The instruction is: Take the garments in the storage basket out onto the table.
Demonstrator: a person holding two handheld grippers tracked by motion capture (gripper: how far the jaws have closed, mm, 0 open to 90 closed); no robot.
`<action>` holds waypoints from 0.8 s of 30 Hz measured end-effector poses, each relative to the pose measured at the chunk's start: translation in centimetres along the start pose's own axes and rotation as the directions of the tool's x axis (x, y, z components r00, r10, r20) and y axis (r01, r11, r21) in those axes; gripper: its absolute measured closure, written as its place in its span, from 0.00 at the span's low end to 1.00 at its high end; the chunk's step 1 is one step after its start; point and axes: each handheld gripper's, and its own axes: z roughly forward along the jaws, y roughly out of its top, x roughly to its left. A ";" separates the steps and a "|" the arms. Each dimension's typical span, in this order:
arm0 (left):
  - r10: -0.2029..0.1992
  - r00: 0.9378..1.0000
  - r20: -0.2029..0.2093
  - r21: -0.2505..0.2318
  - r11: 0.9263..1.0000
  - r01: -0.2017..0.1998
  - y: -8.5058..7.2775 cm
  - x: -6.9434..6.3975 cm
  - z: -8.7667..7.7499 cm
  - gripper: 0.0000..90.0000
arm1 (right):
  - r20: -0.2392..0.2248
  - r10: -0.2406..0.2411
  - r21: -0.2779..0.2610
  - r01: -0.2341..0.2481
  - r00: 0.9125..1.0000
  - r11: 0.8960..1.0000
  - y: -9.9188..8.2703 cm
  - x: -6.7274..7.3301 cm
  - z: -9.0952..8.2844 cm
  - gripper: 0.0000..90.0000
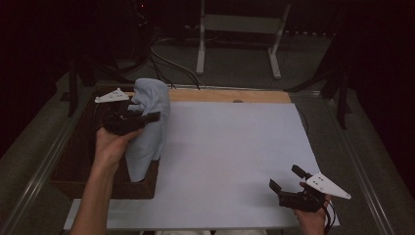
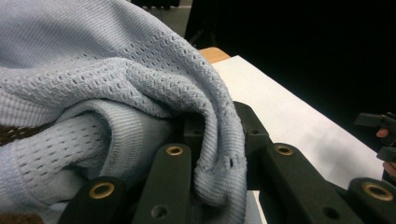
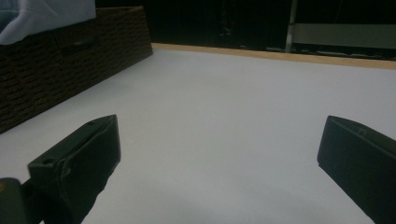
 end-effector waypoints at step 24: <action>0.007 0.999 0.042 -0.009 1.000 -0.006 0.5 -1.4 2.7 0.89 | 0.003 0.009 -0.003 -0.009 1.000 1.000 0.0 -0.2 0.0 0.00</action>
